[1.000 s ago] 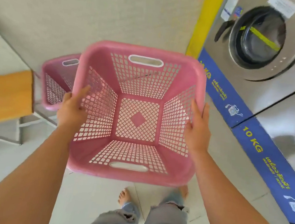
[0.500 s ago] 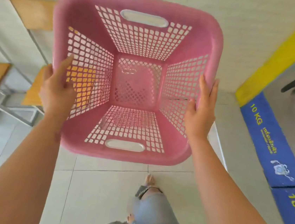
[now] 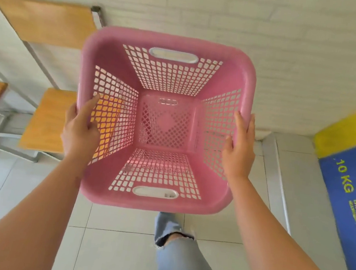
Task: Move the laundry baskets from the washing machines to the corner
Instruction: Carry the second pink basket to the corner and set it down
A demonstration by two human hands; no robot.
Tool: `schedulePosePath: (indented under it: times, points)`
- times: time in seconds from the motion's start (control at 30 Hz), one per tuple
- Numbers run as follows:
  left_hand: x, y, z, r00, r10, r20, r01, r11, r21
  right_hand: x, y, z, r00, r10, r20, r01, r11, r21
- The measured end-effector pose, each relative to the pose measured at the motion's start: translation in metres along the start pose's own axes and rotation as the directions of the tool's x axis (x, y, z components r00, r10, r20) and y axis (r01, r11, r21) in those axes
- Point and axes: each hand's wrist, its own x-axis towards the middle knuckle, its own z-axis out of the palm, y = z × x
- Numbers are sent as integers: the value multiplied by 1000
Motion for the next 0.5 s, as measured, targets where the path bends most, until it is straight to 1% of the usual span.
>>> schedulePosePath:
  times: [0.07,0.17,0.27,0.5]
  points:
    - [29,-2,25,997,-42,68,39,998,49,27,10,24,996,55,66,-53,998,-25]
    - [66,-9,62,987,-79,143,67,994,87,65,29,60,987,74,140,-64,995,-74]
    - [92,-16,91,972,-149,183,127,983,130,91,43,90,969,135,209,-112,987,-115]
    - [133,-39,149,933,-230,278,181,965,190,123,81,151,930,204,305,-156,972,-174]
